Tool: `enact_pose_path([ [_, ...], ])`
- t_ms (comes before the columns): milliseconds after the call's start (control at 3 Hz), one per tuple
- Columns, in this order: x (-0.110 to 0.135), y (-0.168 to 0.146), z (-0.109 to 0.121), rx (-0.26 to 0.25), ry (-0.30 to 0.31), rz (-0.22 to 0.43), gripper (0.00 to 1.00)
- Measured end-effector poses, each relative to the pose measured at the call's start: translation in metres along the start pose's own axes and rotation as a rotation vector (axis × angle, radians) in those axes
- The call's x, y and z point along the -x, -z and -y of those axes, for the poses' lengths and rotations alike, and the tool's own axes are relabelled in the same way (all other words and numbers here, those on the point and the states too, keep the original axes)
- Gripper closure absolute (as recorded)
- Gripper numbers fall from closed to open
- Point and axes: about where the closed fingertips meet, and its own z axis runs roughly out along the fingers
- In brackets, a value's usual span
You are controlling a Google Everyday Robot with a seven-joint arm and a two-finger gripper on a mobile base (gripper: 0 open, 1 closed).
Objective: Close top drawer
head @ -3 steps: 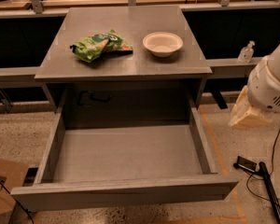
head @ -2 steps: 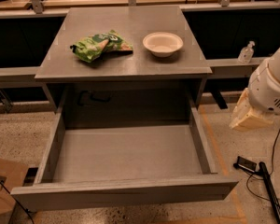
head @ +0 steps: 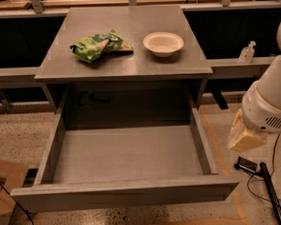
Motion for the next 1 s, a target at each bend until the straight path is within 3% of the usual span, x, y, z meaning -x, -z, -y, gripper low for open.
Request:
enact_pose_path([
  [667, -0.022, -0.096, -0.057, 0.280, -0.037, -0.001, 1.00],
  [1000, -0.021, -0.136, -0.079, 0.369, -0.031, -0.018, 1.00],
])
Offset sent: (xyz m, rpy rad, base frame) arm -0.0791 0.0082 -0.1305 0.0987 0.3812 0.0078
